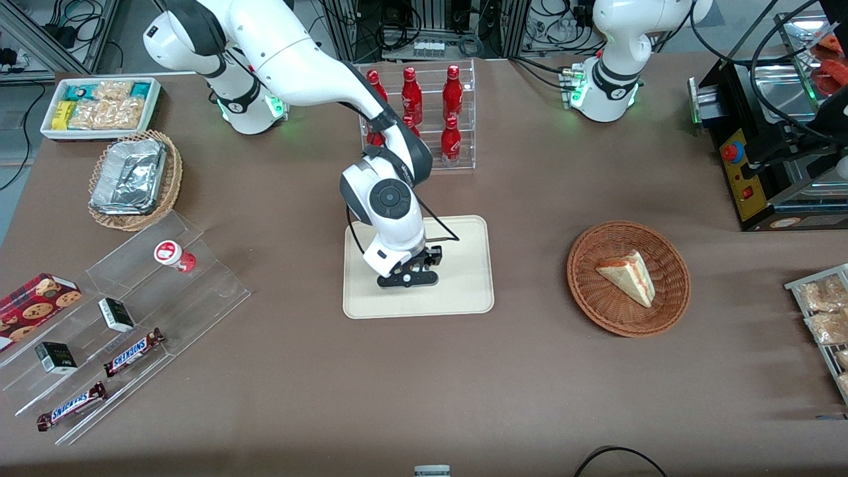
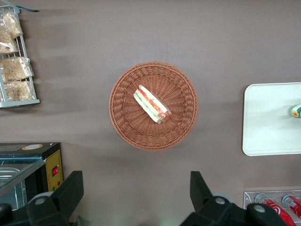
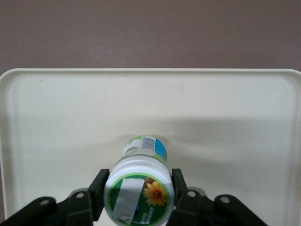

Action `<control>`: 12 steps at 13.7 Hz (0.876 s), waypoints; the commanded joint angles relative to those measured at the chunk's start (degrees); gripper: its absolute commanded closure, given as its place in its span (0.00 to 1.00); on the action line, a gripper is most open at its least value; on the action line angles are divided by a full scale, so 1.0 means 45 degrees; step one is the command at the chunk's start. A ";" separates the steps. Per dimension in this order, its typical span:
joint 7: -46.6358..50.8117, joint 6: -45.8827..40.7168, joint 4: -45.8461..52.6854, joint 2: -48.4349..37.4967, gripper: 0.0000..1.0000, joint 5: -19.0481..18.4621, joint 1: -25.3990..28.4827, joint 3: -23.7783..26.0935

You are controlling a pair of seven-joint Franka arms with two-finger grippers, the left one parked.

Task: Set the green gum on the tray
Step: 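Lower the gum tub onto the tray and open the right gripper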

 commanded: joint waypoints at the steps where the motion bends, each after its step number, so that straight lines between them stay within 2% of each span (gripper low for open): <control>1: 0.0156 -0.0001 0.0594 0.0461 1.00 0.0094 0.0096 -0.0130; 5: 0.0156 0.0018 0.0594 0.0637 1.00 0.0094 0.0096 -0.0130; 6: 0.0136 0.0018 0.0594 0.0695 0.79 0.0094 0.0096 -0.0130; 7: 0.0136 0.0018 0.0594 0.0715 0.54 0.0094 0.0096 -0.0130; 8: 0.0156 0.0018 0.0594 0.0735 0.19 0.0094 0.0096 -0.0130; 9: 0.0136 0.0038 0.0594 0.0735 0.00 0.0094 0.0096 -0.0130; 12: 0.0058 0.0018 0.0594 0.0735 0.00 0.0074 0.0096 -0.0130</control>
